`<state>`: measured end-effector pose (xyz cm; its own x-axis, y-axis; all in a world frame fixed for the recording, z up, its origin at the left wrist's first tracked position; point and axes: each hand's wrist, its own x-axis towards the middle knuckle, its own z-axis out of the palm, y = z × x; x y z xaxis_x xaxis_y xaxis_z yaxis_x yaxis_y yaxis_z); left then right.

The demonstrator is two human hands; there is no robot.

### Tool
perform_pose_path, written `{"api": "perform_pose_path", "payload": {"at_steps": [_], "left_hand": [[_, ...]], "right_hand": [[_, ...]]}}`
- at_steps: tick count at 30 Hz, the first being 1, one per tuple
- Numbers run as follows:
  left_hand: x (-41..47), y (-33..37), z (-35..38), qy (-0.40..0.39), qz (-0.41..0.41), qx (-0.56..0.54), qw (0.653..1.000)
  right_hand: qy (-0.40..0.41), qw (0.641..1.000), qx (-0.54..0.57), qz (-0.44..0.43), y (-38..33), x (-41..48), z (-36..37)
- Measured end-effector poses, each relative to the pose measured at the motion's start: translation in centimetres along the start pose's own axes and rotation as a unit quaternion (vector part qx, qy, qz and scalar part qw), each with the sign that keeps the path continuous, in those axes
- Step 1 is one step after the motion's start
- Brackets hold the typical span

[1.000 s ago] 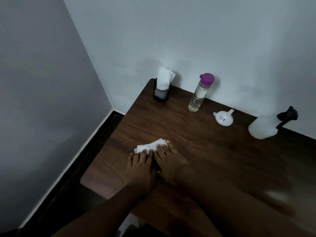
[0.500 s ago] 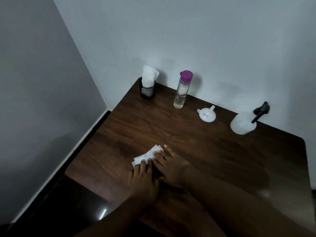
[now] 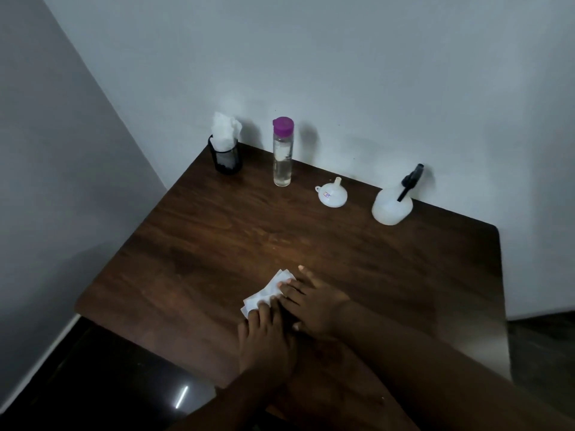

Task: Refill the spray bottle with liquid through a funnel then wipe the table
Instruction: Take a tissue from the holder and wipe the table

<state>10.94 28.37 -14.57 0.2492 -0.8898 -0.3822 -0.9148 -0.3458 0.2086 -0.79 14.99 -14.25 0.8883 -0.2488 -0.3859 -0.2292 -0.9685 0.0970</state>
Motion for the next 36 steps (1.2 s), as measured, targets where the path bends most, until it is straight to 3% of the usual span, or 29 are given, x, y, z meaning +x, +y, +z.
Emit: {"api": "perform_pose_path", "payload": {"at_steps": [9, 21, 32, 36], "left_hand": [[-1.9, 6.7, 2.5, 0.016, 0.050, 0.053, 0.997], [-2.8, 14.6, 4.5, 0.048, 0.151, 0.025, 0.987], [-1.7, 17.0, 5.3, 0.023, 0.290, 0.057, 0.955], [-0.7, 14.7, 3.8, -0.079, 0.348, 0.117, 0.927]], "right_hand": [[-0.010, 0.999, 0.041, 0.032, 1.4, -7.6, 3.0], [-0.043, 0.987, 0.104, 0.116, 3.0, -17.3, 6.0], [-0.064, 0.942, 0.168, 0.283, -0.5, -22.1, 7.7], [-0.091, 0.920, 0.197, 0.327, -3.4, -20.5, 6.3]]}}
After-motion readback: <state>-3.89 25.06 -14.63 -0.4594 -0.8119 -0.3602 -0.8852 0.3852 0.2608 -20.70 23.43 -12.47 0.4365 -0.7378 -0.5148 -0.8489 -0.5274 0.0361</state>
